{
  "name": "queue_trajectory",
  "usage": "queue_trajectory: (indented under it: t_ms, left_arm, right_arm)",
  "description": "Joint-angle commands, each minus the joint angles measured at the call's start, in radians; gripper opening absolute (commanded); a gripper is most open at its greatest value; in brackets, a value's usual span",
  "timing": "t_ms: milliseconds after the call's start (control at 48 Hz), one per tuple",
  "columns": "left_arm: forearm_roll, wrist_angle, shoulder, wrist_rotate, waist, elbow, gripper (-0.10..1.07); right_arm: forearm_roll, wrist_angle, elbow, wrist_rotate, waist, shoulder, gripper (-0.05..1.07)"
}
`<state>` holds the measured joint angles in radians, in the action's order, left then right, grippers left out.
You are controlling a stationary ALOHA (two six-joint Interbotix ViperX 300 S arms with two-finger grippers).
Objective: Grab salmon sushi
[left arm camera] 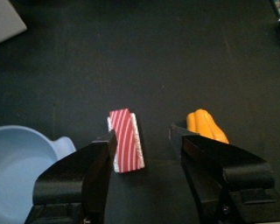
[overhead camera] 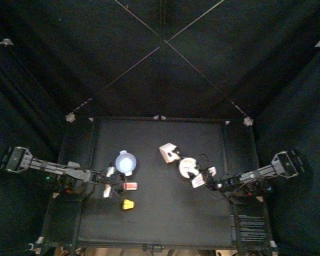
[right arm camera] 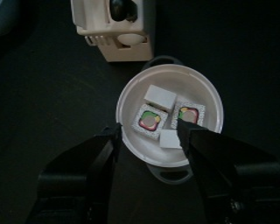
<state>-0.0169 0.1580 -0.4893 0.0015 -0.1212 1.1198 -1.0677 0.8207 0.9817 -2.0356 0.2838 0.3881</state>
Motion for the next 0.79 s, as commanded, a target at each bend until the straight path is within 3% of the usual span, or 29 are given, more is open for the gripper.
queue_trajectory:
  t_ms: [0,521,771]
  left_arm:
    - [0.018,0.006,0.049,0.000,-0.002,-0.054,0.86]
    - [0.130,0.152,0.328,0.000,0.008,-0.230,0.87]
    - [0.152,0.219,0.402,0.000,0.029,-0.296,0.87]
  right_arm:
    - [-0.003,0.002,-0.020,-0.002,0.000,0.008,0.87]
    - [0.000,0.000,-0.018,-0.002,-0.002,0.003,0.87]
    - [-0.002,0.000,-0.017,-0.002,-0.002,0.002,0.87]
